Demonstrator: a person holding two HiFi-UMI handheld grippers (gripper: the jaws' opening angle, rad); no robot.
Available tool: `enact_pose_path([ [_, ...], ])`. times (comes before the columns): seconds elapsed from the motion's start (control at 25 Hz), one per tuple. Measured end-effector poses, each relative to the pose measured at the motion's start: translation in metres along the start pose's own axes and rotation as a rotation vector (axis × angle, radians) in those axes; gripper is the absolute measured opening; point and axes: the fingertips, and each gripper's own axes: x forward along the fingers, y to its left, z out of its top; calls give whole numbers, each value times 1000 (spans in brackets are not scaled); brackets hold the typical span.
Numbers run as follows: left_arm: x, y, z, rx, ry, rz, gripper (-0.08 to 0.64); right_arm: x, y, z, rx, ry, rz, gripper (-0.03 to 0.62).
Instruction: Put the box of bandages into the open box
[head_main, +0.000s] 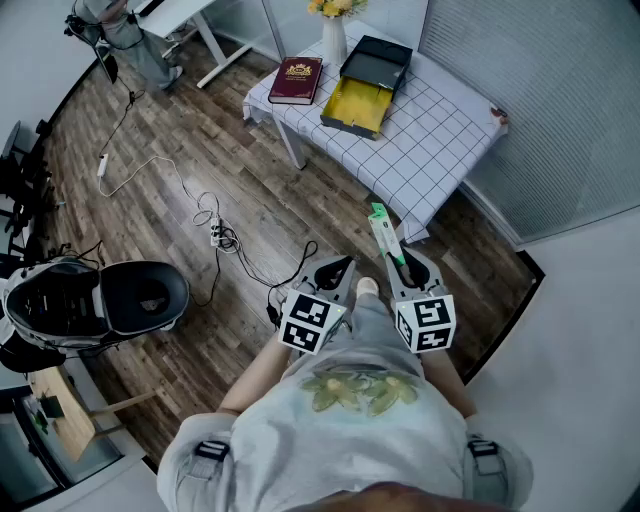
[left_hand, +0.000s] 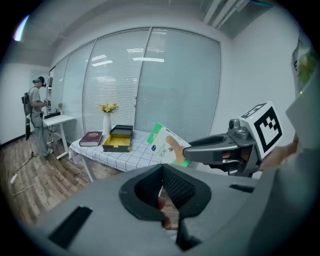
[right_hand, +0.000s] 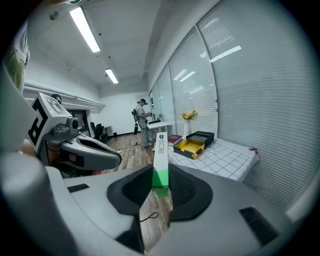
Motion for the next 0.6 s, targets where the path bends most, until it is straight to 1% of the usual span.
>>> enact_pose_path([
  [0.16, 7, 11, 16, 13, -12, 6, 6, 10, -9, 16, -9, -16, -8, 91],
  [0.36, 26, 29, 32, 15, -30, 42, 6, 24, -29, 28, -19, -34, -12, 91],
  [0.6, 51, 50, 55, -11, -63, 81, 6, 51, -55, 48, -53, -40, 14, 91],
])
